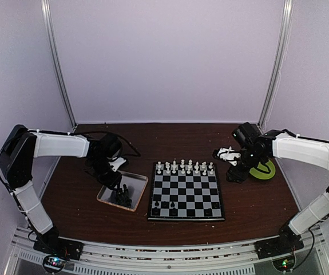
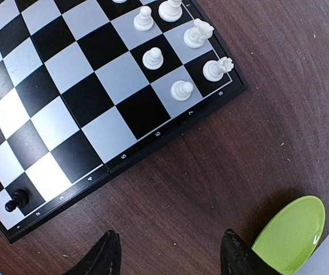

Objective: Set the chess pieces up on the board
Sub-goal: Pick up the pawn from the storage box.

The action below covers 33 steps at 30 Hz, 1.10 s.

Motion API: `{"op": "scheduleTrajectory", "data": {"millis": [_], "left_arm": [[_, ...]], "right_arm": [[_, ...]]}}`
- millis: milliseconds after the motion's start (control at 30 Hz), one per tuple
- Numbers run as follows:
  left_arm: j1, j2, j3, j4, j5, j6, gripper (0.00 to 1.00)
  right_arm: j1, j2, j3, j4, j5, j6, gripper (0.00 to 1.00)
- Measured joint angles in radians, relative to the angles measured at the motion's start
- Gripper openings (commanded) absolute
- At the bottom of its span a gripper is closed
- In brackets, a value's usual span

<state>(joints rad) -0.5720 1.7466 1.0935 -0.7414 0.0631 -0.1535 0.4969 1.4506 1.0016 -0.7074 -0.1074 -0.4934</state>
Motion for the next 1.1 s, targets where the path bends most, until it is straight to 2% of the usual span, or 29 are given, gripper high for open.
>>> {"op": "scheduleTrajectory", "data": {"millis": [367, 800, 1100], "left_arm": [[0.000, 0.050, 0.000, 0.013, 0.006, 0.006, 0.25], [-0.008, 0.071, 0.019, 0.038, 0.014, 0.014, 0.00], [-0.008, 0.065, 0.054, -0.032, 0.013, 0.027, 0.00]], "right_arm": [[0.000, 0.001, 0.000, 0.000, 0.000, 0.000, 0.59], [0.000, 0.001, 0.000, 0.000, 0.000, 0.000, 0.59], [0.000, 0.001, 0.009, -0.008, -0.013, 0.000, 0.58]]}}
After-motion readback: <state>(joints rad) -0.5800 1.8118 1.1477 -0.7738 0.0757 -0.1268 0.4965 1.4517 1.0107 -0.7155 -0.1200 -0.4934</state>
